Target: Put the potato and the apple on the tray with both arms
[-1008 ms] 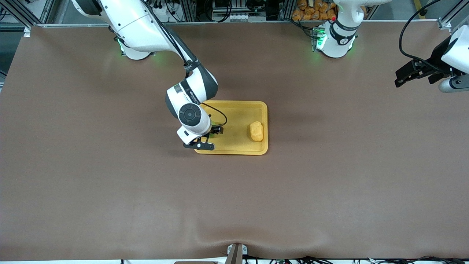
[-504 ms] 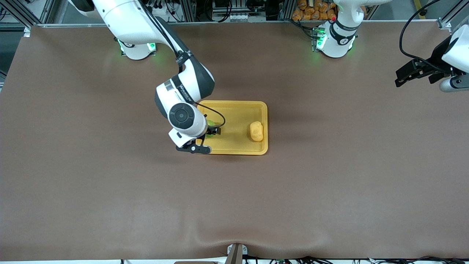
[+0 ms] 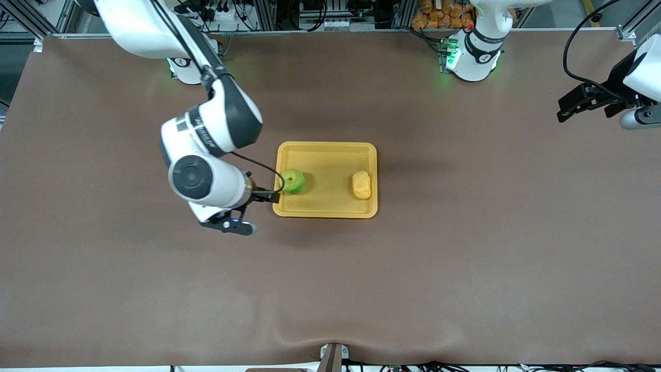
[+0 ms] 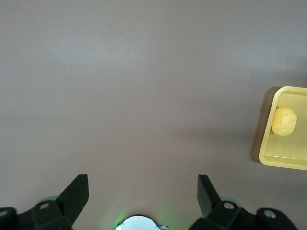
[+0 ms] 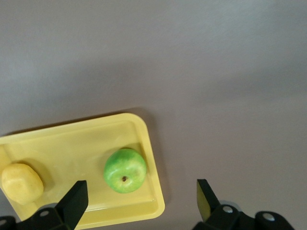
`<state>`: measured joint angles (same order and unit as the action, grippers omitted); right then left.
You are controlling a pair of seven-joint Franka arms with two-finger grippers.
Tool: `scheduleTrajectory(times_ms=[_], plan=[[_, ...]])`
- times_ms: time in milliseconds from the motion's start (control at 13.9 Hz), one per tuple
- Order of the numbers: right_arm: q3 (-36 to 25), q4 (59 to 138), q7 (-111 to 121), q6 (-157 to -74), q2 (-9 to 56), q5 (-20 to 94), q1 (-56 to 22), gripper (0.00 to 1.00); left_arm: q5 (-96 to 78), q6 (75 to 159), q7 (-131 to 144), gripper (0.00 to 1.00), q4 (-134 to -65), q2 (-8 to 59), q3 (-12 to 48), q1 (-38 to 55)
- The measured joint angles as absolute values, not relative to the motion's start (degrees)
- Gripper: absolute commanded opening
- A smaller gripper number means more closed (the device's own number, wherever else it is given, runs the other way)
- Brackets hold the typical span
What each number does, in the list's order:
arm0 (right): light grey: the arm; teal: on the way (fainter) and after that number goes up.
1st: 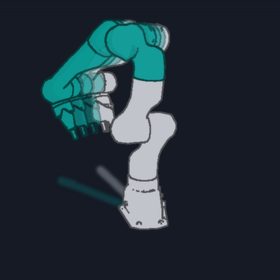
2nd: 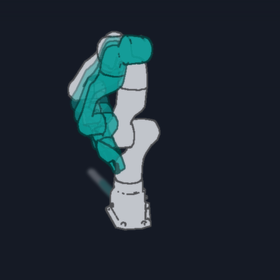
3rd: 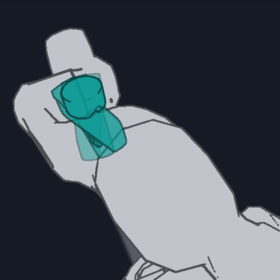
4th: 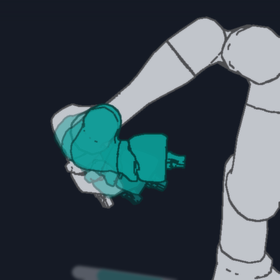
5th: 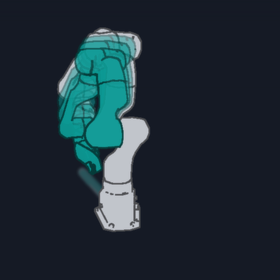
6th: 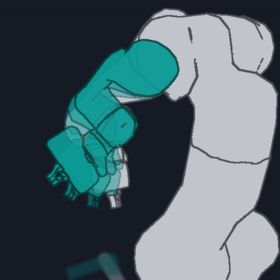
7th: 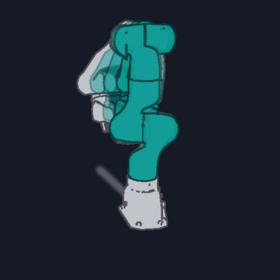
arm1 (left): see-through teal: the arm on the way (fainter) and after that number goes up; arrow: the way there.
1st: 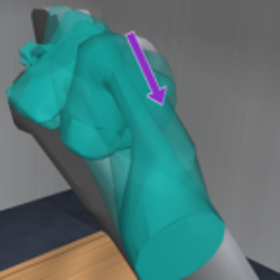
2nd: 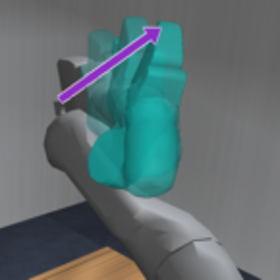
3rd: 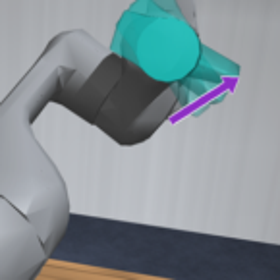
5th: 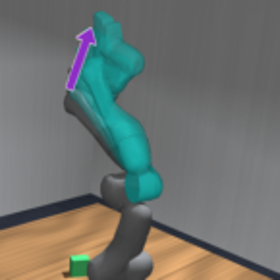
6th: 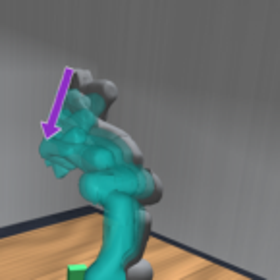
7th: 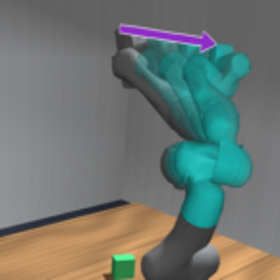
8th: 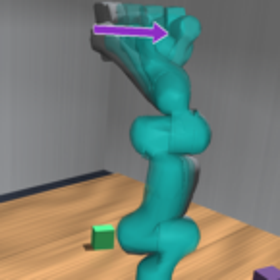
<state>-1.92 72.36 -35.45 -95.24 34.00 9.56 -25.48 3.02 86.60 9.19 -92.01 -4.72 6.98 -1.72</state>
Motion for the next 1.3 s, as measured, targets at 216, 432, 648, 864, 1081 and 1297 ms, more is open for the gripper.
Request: scheduleTrajectory(times_ms=[216, 432, 648, 864, 1081, 1297], plan=[[-2.12, 69.53, -35.45, -90.82, 33.53, 9.5, -22.19, 1.0, 0.31, 86.38, 9.2, 1.0, -92.01, -4.87, 6.98, -1.7], [-2.22, 66.69, -35.44, -85.76, 31.86, 9.39, -18.25, 1.0, 0.15, 85.93, 9.2, 1.0, -92.01, -4.89, 6.98, -1.69], [-2.26, 66.1, -35.41, -83.36, 29.09, 8.35, -15.2, 1.0, 0.15, 85.26, 9.2, 1.0, -92.0, -4.93, 6.98, -1.69], [-2.29, 65.96, -31.97, -81.94, 27.21, 7.81, -11.7, 1.0, 0.15, 84.46, 9.2, 1.0, -91.99, -4.96, 6.97, -1.69], [-2.81, 65.66, -19.26, -81.65, 25.06, 7.35, -7.03, 1.0, 0.15, 83.77, 9.2, 1.0, -91.98, -4.98, 6.96, -1.69], [-2.97, 65.68, -13.05, -79.68, 20.9, 7.3, -3.15, 1.0, 0.15, 83.6, 9.2, 1.0, -91.96, -5.06, 6.96, -1.69]])
